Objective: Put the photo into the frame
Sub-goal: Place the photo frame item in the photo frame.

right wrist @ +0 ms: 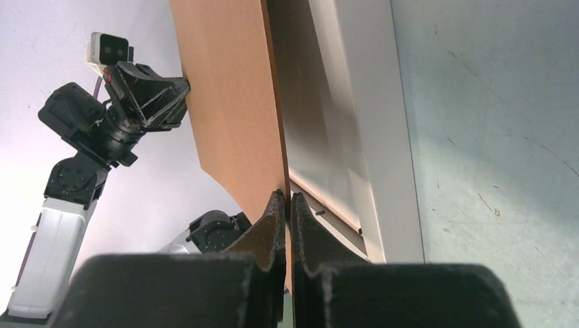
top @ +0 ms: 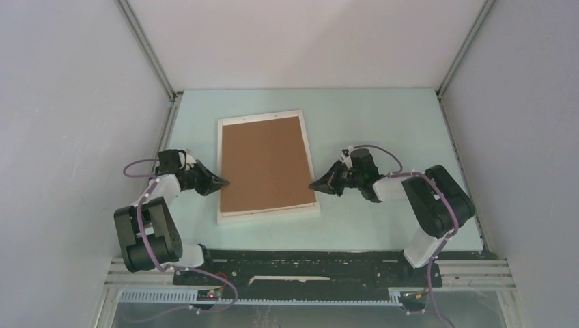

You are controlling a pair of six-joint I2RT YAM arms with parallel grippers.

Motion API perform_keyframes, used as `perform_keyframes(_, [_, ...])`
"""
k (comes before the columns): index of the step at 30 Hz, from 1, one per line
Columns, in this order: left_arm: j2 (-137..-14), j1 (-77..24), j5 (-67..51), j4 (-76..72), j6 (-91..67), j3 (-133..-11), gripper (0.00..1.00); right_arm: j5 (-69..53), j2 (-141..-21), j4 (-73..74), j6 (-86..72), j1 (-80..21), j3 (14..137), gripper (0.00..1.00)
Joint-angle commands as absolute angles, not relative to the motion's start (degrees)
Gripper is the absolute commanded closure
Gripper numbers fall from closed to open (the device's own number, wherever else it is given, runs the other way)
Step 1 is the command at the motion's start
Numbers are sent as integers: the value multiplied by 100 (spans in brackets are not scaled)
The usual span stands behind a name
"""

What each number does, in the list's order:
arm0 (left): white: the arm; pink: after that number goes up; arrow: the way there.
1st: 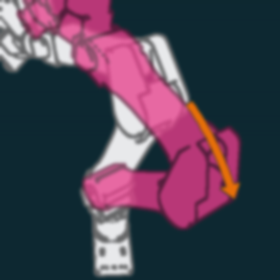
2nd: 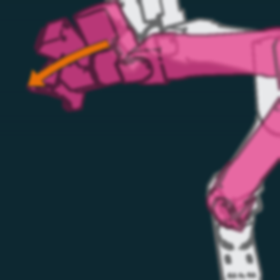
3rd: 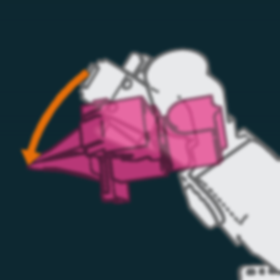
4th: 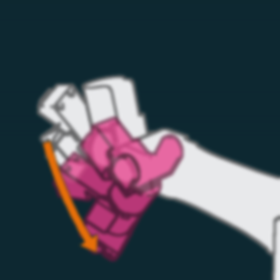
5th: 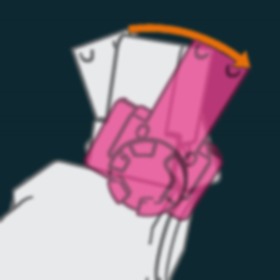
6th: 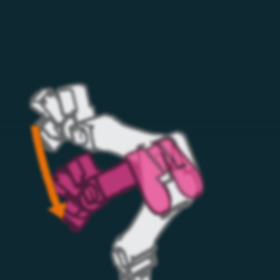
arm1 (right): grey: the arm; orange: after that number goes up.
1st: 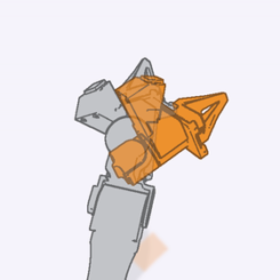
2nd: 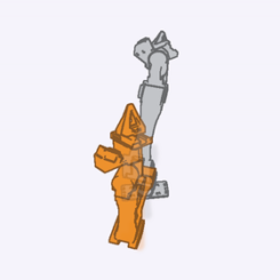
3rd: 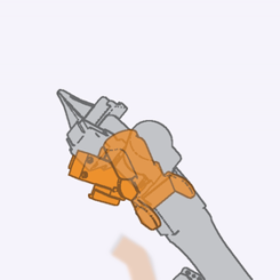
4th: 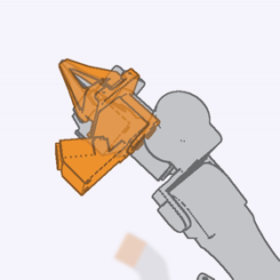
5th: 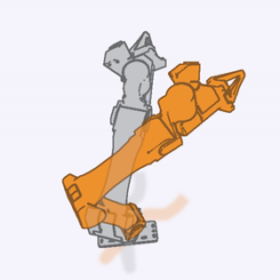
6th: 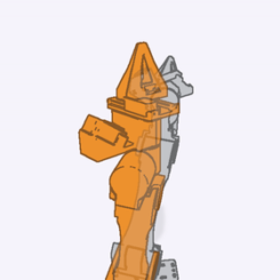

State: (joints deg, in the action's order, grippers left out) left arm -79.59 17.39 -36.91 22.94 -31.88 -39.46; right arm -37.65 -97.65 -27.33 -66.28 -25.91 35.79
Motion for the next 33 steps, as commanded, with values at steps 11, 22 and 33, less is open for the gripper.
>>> perform_keyframes(11, [-7539, 1610, -2546, 2960, -2861, -4034, 48, -3616, -9698, -2897, -6791, -2752, 4271, 100])
perform_keyframes(22, [-6366, 1613, -1465, 3773, -2572, -4619, 20, -3594, -9868, -2693, -6583, -2646, 4392, 100])
perform_keyframes(33, [-6754, 1687, -2108, 2804, -3180, -4447, 5, -3613, -9950, -2245, -5655, -2662, 4579, 100])
